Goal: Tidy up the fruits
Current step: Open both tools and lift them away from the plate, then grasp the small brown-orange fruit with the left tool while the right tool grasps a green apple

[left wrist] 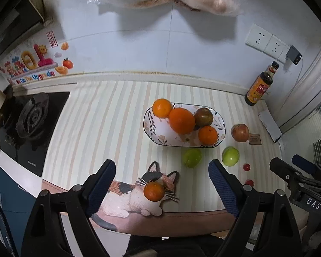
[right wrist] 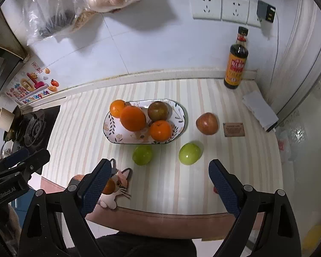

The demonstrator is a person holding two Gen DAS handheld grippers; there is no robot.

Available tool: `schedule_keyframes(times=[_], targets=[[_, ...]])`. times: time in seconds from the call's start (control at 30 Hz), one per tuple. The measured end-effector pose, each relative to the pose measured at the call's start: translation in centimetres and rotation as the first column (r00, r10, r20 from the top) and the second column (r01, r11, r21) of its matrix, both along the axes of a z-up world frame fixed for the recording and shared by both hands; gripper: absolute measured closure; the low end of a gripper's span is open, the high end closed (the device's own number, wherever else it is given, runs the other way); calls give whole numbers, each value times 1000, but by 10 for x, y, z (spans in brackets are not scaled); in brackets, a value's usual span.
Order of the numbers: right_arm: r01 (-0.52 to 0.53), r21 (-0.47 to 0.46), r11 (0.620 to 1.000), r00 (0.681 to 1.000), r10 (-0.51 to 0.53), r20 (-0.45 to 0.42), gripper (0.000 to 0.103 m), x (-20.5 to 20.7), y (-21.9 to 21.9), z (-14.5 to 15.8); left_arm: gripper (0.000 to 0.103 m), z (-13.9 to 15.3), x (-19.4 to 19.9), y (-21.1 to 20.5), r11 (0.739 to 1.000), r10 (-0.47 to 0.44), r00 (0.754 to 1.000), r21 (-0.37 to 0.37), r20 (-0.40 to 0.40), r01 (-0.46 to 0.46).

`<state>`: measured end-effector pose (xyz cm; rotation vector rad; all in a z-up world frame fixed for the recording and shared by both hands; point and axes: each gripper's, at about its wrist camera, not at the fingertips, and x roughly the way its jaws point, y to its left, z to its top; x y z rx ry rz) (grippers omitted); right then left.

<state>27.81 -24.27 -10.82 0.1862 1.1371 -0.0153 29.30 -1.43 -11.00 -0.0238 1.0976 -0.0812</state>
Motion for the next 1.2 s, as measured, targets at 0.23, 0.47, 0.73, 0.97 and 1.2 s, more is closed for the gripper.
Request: schedule_keyframes(times=[0.23,0.47,0.73,0.97,1.2], targets=[[16,70,997,996,-10,-84,9,17,-8,-46,1,-48,22,7,999,38,996,34,-84,-35],[42,196,980,979,-1,-203,9,42,-14,-121,1,-147,37,19,997,74,939,7,-337,-77],[78,296,952,955,14,-296,9,82,-4,-192,1,-232,39,13,994,65,849,-39,-524,-100],[80,312,947,923,48,-381,16,121,31,-250,50,-259,41,13,995,59,837,-36,-544,-93],[18,270,963,907,98,-409,44,130,56,-277,51,-257,44,29,993,99,858,-6,-504,-117]])
